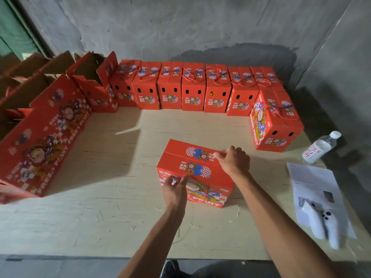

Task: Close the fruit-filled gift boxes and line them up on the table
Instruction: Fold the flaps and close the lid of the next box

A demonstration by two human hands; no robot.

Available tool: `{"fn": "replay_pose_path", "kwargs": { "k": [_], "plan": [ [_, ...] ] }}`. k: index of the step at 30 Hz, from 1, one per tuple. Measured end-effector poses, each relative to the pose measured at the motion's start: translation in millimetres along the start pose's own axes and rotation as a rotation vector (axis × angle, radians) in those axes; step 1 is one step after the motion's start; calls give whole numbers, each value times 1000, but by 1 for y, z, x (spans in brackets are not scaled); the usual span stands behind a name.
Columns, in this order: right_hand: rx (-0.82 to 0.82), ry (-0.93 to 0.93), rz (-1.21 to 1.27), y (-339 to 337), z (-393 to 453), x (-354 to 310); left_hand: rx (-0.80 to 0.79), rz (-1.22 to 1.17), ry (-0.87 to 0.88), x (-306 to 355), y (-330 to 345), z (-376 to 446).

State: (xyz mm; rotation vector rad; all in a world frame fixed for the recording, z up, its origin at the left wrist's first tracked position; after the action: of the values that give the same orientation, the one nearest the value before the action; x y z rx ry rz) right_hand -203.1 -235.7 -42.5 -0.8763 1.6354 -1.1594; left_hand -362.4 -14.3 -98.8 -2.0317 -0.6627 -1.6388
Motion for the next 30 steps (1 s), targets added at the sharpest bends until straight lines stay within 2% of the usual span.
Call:
{"fn": "replay_pose_path", "kwargs": {
  "k": [6,9,12,14,17,19,21,25,28,30],
  "plan": [
    [114,97,35,-7,-17,31,-74,-86,-11,12,17,29],
    [13,138,37,7,-18,44,-77,-68,-17,20,21,48],
    [-181,178,83,33,-22,45,-53,50,36,31,15,66],
    [-354,234,249,59,-30,44,-22,101,54,37,9,74],
    [-559,415,649,87,-43,44,-7,131,49,39,1,79],
    [-635,519,860,94,-47,44,-45,174,54,37,1,78],
    [-677,534,998,93,-46,38,-93,256,48,35,0,77],
    [-575,441,1152,70,-38,16,-179,343,-29,32,-5,73],
    [-381,199,1047,39,-34,-10,-198,322,31,51,-6,69],
    [-337,31,995,26,-41,-30,-208,272,96,71,1,64]
  ]
}}
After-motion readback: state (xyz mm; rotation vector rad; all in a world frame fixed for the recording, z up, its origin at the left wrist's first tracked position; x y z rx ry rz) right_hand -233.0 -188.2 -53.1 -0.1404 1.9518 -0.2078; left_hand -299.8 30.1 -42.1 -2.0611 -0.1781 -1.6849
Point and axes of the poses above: each hand's wrist, its own z-axis towards the middle knuckle, its own y-axis out of the palm, x = y × z, the point moved 9 cm from there along z, towards the middle knuckle, and after that the axes turned 13 degrees about y, right-handed, at the moved point
